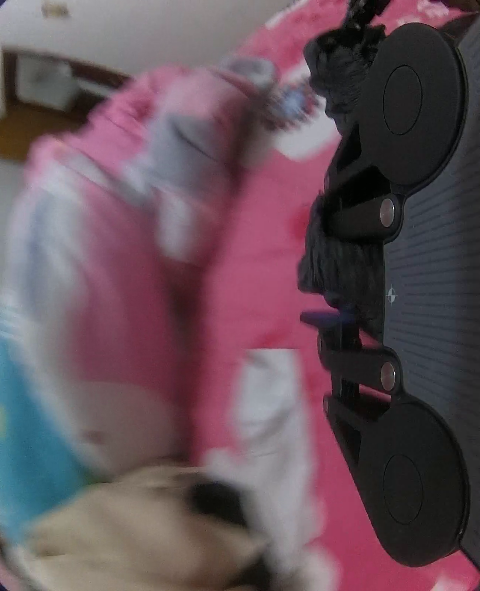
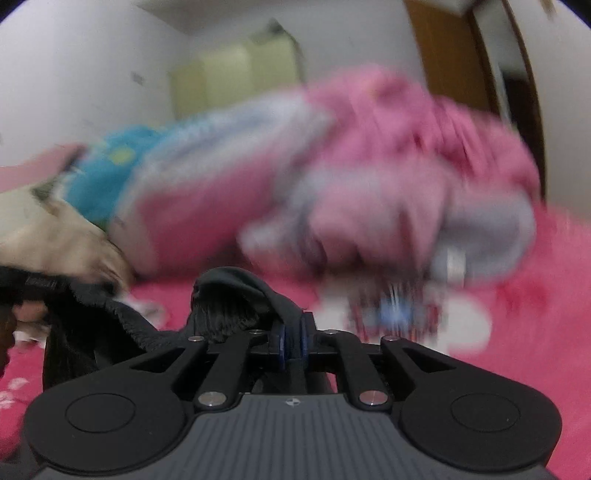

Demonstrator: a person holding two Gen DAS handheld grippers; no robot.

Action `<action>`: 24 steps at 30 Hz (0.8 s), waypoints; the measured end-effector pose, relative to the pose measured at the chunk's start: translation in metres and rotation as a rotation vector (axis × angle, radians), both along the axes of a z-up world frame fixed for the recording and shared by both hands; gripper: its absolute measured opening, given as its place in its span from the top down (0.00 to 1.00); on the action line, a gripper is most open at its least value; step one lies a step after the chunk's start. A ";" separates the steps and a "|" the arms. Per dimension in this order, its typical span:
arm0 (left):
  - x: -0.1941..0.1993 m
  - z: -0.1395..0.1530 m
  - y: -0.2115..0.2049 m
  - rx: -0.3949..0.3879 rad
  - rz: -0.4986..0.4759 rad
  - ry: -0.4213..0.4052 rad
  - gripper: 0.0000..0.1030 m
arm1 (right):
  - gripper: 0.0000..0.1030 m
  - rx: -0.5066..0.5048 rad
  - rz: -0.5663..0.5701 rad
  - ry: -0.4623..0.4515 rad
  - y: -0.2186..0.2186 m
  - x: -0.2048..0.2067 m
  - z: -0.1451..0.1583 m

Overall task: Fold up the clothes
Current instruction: 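Lower the garment onto the bed and open both grippers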

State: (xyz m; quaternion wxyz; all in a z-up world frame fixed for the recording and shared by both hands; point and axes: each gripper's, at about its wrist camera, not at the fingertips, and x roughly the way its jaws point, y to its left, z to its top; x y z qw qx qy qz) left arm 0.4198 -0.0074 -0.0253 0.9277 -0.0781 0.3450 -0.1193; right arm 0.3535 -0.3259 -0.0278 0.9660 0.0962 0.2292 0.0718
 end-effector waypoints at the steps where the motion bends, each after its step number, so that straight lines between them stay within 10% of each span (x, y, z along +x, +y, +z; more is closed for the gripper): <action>1: 0.010 -0.016 0.001 -0.008 0.011 0.059 0.67 | 0.86 0.009 -0.013 0.061 -0.003 0.010 -0.018; 9: -0.022 0.002 0.052 -0.172 0.042 0.073 0.55 | 0.30 0.231 -0.056 0.126 -0.045 -0.015 -0.032; 17: -0.119 0.079 0.084 -0.122 -0.056 -0.110 0.42 | 0.20 0.311 -0.014 0.040 -0.066 -0.090 0.043; 24: -0.089 0.077 0.077 -0.155 0.011 -0.063 0.42 | 0.18 0.350 -0.042 0.022 -0.069 -0.148 0.064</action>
